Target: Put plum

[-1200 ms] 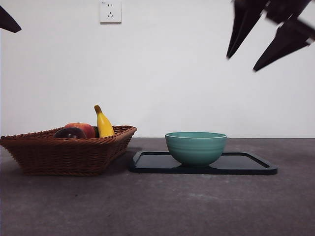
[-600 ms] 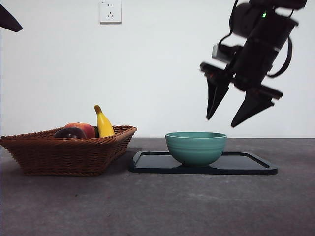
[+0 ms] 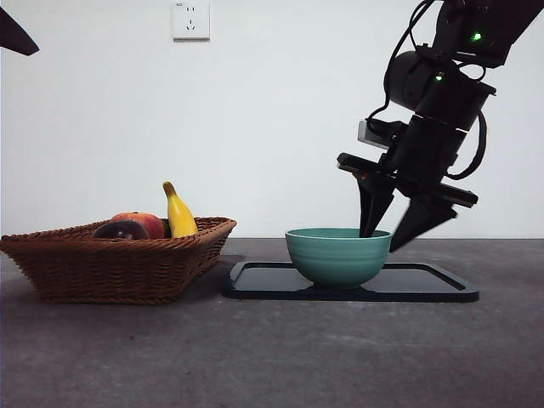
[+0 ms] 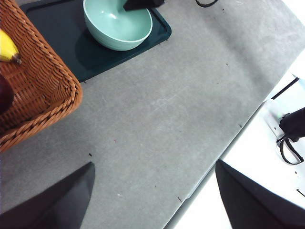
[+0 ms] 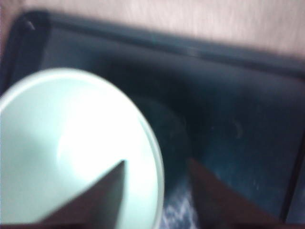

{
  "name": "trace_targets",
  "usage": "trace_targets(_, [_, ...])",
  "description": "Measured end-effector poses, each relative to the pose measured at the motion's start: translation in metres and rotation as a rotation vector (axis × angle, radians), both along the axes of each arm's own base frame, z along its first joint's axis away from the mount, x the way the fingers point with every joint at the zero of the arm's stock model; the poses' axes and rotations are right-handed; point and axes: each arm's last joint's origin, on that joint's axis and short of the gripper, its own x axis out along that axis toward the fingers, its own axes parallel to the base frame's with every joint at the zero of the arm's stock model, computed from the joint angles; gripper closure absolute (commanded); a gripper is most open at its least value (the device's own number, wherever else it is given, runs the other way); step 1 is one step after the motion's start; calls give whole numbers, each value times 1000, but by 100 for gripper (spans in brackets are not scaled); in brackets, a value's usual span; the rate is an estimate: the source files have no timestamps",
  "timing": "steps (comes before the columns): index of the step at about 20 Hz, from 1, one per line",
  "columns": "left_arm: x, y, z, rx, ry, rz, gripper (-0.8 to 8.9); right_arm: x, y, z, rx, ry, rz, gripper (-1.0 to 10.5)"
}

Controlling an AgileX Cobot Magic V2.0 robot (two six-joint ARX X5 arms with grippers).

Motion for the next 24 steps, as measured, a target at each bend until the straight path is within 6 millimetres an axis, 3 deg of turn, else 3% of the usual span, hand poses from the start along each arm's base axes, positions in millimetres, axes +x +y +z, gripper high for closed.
trace_targets(8, [0, 0, 0, 0, 1, 0, 410, 1, 0, 4, 8, -26, 0, 934])
trace_targets(11, [0, 0, 0, 0, 1, 0, 410, -7, -2, 30, 28, -97, -2, 934])
trace_targets(16, [-1, 0, 0, 2, 8, 0, 410, -40, -11, 90, 66, -206, 7, 934])
trace_targets(21, [-1, 0, -1, 4, 14, 0, 410, -91, -12, 132, 50, -232, 92, 934])
trace_targets(24, [-1, 0, -1, 4, 14, 0, 410, -119, -12, 147, 35, -224, 147, 934])
